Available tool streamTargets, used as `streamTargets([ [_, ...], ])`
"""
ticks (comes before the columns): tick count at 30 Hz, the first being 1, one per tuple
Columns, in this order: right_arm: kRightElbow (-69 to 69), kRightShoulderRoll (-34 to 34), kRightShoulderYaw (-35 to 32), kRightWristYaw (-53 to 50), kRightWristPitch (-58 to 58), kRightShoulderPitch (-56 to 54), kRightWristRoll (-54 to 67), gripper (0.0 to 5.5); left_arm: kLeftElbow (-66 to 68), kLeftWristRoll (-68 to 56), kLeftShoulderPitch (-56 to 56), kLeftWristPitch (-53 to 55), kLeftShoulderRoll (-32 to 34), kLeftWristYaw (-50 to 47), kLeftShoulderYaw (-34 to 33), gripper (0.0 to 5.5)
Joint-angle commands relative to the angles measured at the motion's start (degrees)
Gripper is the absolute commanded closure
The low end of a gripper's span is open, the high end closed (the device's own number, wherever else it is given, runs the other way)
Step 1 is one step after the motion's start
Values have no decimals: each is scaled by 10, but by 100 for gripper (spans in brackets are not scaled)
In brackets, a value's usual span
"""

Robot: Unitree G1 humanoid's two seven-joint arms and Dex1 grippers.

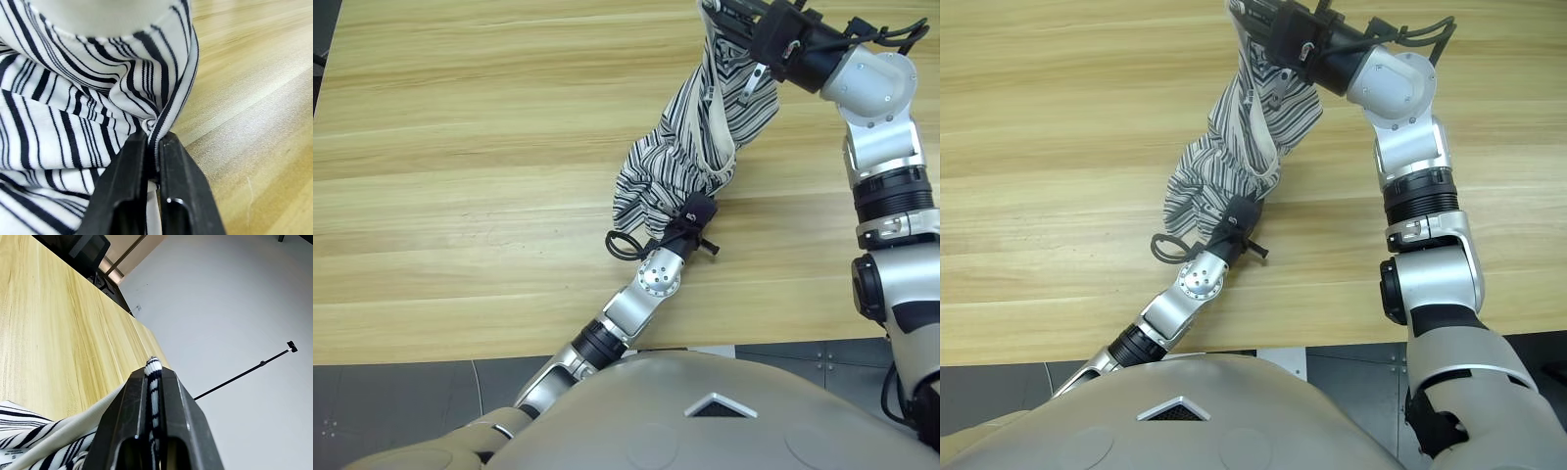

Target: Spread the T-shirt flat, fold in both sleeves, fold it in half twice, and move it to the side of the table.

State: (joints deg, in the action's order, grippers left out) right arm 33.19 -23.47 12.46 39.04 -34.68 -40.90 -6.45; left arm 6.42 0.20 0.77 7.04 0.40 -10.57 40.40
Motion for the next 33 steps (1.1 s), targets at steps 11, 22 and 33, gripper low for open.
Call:
streamTargets([
  [11, 11, -2, -2, -1, 3, -5, -3, 540, -62, 1, -23, 1, -127, 9, 46, 539],
  [22, 137, 8, -27, -49, -22, -50, -10, 540, -165, -15, -171, -16, 223, 264, -239, 539],
  [33, 326, -15, -52, -166, -13, -160, -44, 540, 354, 118, -456, -274, 381, 352, -271, 539],
])
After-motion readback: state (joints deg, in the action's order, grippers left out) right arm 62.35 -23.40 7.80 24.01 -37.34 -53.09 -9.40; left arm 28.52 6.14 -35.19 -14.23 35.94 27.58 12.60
